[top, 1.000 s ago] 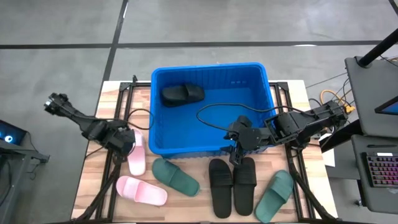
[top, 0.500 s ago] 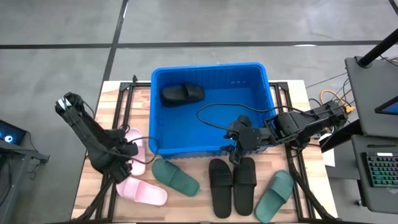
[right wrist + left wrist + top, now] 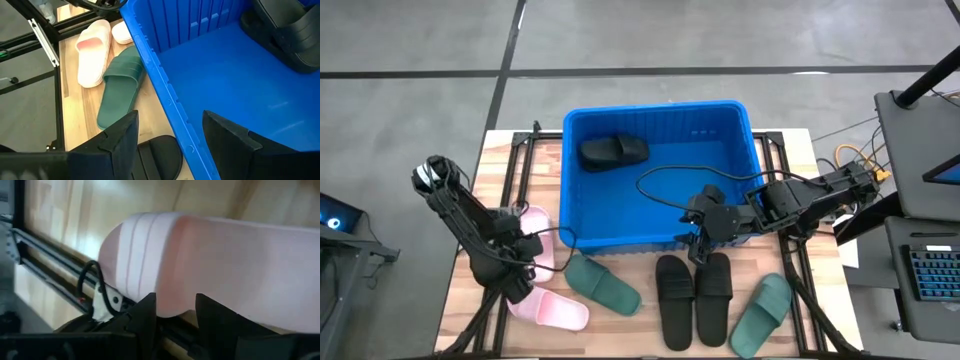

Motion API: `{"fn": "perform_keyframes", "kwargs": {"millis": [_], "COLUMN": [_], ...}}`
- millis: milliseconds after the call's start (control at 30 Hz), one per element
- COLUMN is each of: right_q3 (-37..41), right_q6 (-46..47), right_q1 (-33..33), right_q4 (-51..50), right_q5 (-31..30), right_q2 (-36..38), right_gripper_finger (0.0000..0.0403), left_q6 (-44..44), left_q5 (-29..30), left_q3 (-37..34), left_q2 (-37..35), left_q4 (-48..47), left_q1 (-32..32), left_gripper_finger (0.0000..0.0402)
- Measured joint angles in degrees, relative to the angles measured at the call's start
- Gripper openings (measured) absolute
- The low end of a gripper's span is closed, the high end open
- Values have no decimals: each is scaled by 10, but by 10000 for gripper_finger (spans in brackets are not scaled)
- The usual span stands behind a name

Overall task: Pick and place slides into bin
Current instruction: Put the pink slide into the blue container

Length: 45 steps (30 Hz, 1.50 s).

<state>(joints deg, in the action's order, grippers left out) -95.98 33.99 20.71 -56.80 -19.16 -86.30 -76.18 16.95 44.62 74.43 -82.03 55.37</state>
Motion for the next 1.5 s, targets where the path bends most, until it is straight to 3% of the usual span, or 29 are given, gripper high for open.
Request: {"fn": "perform_keyframes", "kwargs": {"millis": [933,1367,1500], "right_q3": [0,0,0], "right_q6": [31,30,31], "right_q1": [0,0,-8], "right_q4": [25,87,113], "right_q5": [1,-2,-4], "right_q2": [1,38,51], "right_gripper_finger": [210,210,210], "left_q6": [-4,-15,-15], "left_q5": [9,17,21], "left_q3": [-4,-6,-13], "left_q2": [275,262,261], "left_q4": [2,6,14], "left_q1": [-93,-101,-101], "left_gripper_finger": [123,122,96]}}
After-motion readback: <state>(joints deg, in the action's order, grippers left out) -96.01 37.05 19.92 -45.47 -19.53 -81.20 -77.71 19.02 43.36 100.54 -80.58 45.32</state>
